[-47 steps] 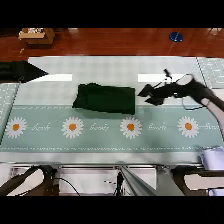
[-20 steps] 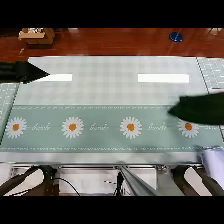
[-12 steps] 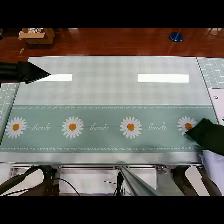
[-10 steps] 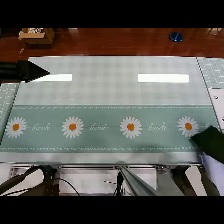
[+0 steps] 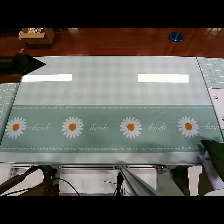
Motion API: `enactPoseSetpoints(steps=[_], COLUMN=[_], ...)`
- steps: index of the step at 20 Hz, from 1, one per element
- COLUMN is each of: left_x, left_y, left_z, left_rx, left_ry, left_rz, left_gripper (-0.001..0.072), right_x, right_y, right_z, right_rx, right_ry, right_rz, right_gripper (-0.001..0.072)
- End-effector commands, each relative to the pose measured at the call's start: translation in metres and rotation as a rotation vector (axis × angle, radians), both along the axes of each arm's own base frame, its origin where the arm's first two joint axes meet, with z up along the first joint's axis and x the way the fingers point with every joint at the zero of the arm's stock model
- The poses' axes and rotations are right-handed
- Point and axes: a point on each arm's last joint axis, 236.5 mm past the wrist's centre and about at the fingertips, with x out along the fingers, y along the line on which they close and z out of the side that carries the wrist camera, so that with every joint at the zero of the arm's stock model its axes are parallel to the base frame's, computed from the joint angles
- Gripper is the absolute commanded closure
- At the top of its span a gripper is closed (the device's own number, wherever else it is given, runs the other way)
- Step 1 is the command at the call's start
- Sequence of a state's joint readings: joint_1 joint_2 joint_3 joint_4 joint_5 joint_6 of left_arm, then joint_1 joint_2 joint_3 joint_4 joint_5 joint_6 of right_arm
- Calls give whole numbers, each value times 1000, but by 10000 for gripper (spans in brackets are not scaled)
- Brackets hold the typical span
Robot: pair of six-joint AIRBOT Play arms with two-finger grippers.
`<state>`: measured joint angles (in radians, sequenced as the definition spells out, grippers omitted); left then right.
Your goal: Fold the shirts.
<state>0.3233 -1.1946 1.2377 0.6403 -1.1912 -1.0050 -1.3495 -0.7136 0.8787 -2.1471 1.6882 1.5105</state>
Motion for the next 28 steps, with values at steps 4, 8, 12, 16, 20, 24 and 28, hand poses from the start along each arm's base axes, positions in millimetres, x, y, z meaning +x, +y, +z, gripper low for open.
enactPoseSetpoints(steps=[4,8,12,16,20,24,28], left_x=[19,25,25,24,30,46,-9], left_y=[16,21,21,24,21,-31,-91], left_z=[7,10,10,6,-6,-38,-102], left_rx=[19,23,22,46,67,110,342], left_ry=[-63,-83,-82,-76,-62,-36,231], left_rz=[87,116,117,116,109,17,-131], left_gripper=[499,499,499,498,192,135,136], right_x=[-36,-45,-52,-46,150,386,437], right_y=[-29,-13,-7,-34,-122,-25,128], right_z=[-17,-43,-47,-26,40,95,7], right_rx=[-91,-35,4,-75,-506,-514,58], right_ry=[165,171,212,253,-212,-786,-715], right_rz=[55,15,29,118,590,1089,1298], right_gripper=[681,681,472,190,193,197,190])
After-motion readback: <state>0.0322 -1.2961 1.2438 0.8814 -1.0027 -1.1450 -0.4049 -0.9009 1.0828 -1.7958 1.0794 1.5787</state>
